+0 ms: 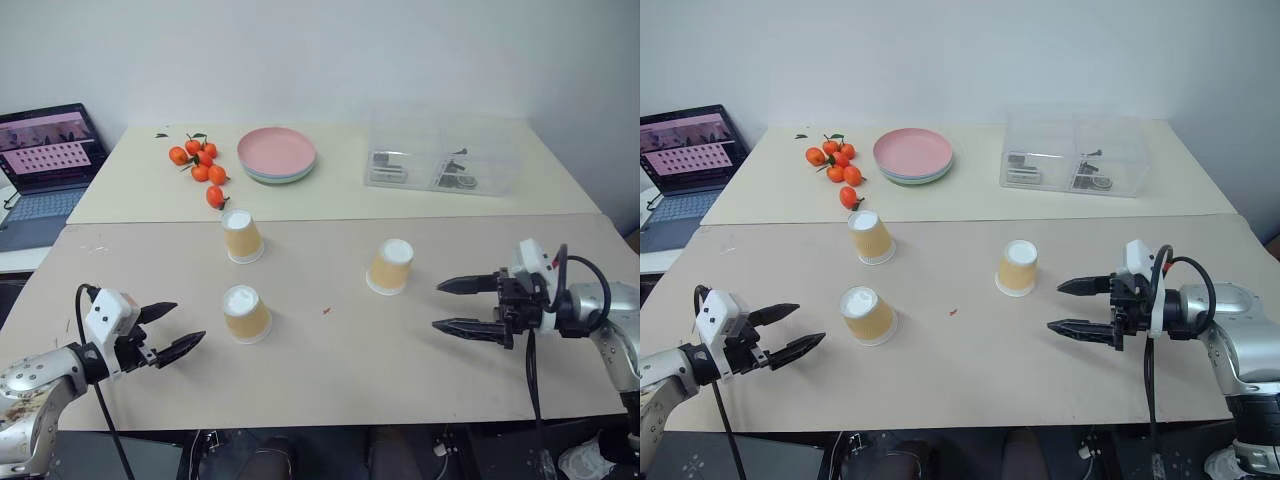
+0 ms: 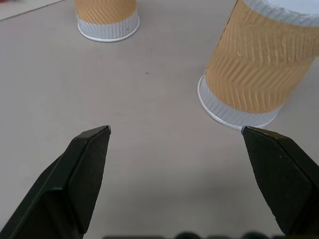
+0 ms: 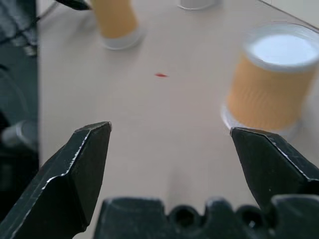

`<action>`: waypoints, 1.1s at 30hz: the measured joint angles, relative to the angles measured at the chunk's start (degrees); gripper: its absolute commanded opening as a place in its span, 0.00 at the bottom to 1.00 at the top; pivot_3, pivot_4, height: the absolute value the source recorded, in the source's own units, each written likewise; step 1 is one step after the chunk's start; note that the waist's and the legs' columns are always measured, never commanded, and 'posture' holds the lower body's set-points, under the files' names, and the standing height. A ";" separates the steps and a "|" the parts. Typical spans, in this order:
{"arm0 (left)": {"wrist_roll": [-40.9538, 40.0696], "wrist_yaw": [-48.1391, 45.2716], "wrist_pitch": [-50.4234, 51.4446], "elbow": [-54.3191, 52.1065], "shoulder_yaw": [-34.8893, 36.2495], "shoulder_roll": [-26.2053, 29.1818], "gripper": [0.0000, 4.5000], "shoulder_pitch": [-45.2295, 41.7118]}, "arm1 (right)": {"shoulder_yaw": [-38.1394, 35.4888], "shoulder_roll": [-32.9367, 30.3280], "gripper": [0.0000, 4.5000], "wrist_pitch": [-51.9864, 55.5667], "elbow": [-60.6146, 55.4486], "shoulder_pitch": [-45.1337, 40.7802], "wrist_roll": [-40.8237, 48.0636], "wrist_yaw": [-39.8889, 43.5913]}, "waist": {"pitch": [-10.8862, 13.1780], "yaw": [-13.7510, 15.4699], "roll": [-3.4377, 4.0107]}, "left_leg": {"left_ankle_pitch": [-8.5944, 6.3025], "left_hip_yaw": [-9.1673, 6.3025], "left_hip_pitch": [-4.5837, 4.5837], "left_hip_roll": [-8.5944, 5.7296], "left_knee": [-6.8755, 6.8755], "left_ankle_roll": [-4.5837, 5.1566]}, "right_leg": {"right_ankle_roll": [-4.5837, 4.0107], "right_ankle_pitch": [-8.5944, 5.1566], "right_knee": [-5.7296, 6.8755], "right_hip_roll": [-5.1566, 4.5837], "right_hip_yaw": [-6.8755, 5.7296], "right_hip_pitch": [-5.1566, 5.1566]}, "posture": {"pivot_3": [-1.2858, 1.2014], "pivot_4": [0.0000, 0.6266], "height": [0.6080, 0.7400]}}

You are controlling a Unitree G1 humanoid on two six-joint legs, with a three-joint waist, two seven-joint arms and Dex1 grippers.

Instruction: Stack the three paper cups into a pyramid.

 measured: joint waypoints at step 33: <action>-4.75 -0.87 10.27 -5.22 -16.59 -6.76 1.00 -20.86 | 0.88 -0.43 1.00 6.71 -10.32 -3.26 8.25 -4.23 | 0.00 -0.02 -0.07 | -0.01 0.00 -0.05 -0.02 0.05 0.00 | -0.16 0.11 -0.01 -0.01 -0.02 -0.03 | 0.52 0.24 0.91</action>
